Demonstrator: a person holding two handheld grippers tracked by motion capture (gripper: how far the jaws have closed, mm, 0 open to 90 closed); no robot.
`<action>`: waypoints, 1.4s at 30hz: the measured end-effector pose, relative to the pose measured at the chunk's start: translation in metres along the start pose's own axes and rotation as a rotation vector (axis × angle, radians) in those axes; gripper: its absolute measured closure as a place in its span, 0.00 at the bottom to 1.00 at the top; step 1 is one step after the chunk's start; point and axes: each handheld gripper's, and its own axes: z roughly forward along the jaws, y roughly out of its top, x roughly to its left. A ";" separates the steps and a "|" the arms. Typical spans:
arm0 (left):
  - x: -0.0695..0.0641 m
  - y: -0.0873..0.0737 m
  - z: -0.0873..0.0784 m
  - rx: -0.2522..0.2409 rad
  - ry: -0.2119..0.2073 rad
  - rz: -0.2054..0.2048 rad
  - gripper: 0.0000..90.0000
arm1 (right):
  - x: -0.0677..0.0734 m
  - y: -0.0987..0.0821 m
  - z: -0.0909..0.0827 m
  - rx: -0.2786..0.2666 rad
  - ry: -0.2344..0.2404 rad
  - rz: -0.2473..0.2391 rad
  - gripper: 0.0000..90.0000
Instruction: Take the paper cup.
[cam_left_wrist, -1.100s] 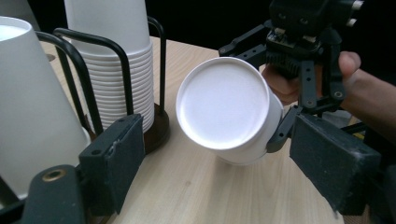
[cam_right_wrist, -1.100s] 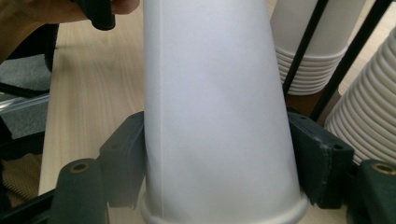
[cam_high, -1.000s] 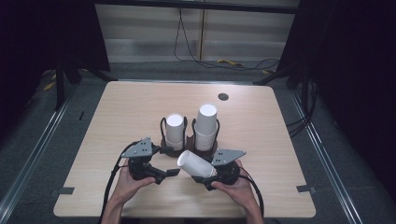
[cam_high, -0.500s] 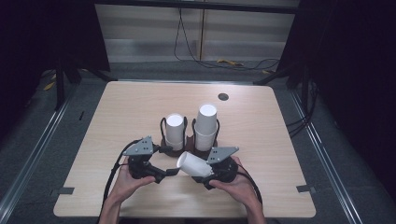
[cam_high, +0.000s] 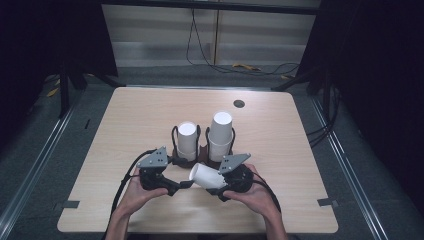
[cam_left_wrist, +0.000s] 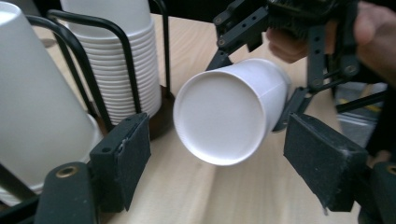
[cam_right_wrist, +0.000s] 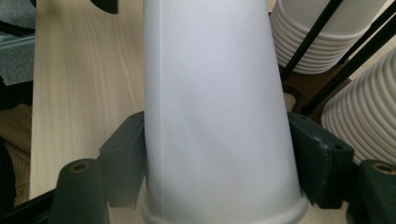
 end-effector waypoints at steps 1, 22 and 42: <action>0.000 0.000 0.000 0.003 0.000 0.004 0.25 | 0.000 0.001 0.000 0.003 0.003 -0.003 0.31; 0.006 -0.003 0.010 0.064 -0.057 -0.065 0.25 | -0.003 0.021 0.002 0.132 0.017 -0.096 0.31; 0.010 -0.002 0.023 0.157 -0.095 -0.053 0.26 | 0.000 0.027 0.012 0.220 0.032 -0.146 0.32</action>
